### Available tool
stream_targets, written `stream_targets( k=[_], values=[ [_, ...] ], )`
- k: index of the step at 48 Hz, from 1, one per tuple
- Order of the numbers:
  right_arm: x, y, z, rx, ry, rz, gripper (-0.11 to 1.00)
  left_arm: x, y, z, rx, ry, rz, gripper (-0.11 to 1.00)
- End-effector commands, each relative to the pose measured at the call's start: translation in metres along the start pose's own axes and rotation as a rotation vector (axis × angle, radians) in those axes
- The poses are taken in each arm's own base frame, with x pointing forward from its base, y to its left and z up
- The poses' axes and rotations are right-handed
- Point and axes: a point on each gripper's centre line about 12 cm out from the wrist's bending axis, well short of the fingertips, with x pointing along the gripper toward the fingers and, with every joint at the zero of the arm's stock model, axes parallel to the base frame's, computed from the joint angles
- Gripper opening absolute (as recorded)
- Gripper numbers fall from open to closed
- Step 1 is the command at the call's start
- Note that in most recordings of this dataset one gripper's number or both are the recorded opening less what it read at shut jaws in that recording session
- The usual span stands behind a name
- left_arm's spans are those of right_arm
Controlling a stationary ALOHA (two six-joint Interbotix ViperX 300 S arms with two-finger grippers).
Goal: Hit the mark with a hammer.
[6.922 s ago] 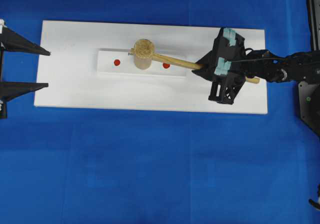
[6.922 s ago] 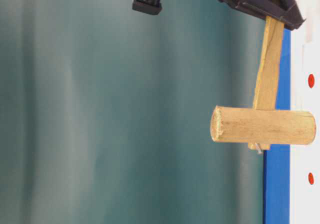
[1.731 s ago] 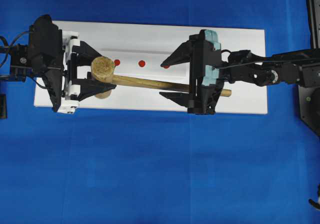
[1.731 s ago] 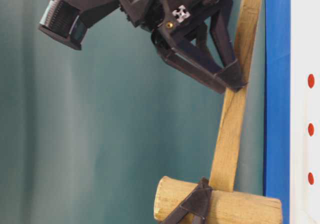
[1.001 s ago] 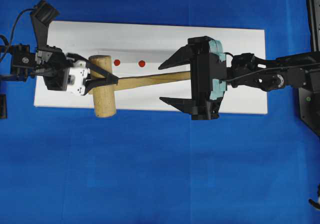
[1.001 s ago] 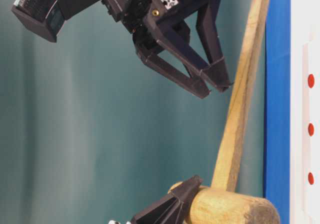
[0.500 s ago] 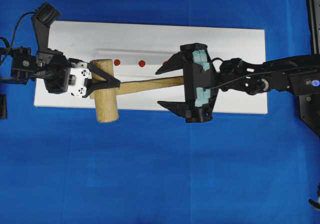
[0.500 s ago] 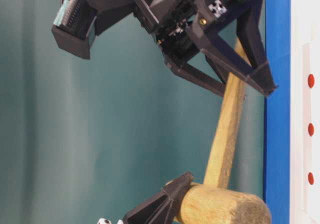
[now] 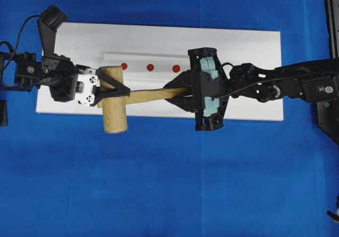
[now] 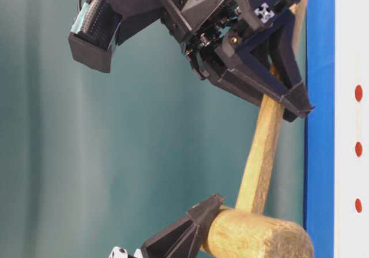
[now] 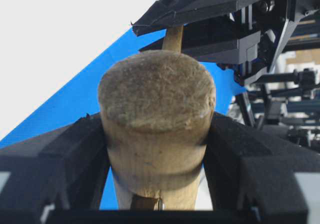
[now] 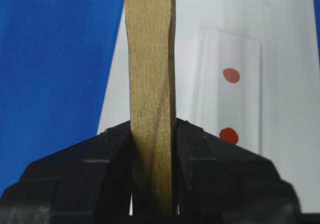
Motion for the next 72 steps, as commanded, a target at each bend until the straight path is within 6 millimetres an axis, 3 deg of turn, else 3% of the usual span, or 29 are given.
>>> stream_targets(
  k=[1, 21, 28, 31, 44, 63, 72],
  values=[
    [-0.003, -0.001, 0.016, 0.006, -0.043, -0.004, 0.07, 0.000, -0.017, 0.007, 0.007, -0.020, -0.050, 0.47],
    [-0.003, 0.000, 0.016, 0.007, -0.041, 0.001, 0.07, -0.003, -0.010, 0.009, 0.002, -0.022, -0.021, 0.49],
    [-0.004, 0.000, 0.016, 0.011, -0.042, 0.001, 0.07, -0.003, -0.011, 0.009, 0.000, -0.020, -0.020, 0.84],
    [-0.005, -0.001, 0.016, 0.015, -0.043, 0.001, 0.07, -0.003, -0.010, 0.008, 0.001, -0.014, -0.006, 0.90],
    [-0.026, -0.003, 0.011, 0.036, -0.058, -0.005, 0.07, -0.013, -0.003, 0.003, 0.003, 0.018, 0.051, 0.88],
    [-0.068, -0.007, -0.007, 0.095, -0.080, -0.008, 0.07, -0.051, 0.004, -0.001, 0.005, 0.008, 0.015, 0.88],
    [-0.074, -0.008, -0.010, 0.108, -0.085, -0.009, 0.07, -0.065, 0.011, -0.004, 0.019, 0.015, 0.030, 0.88]
  ],
)
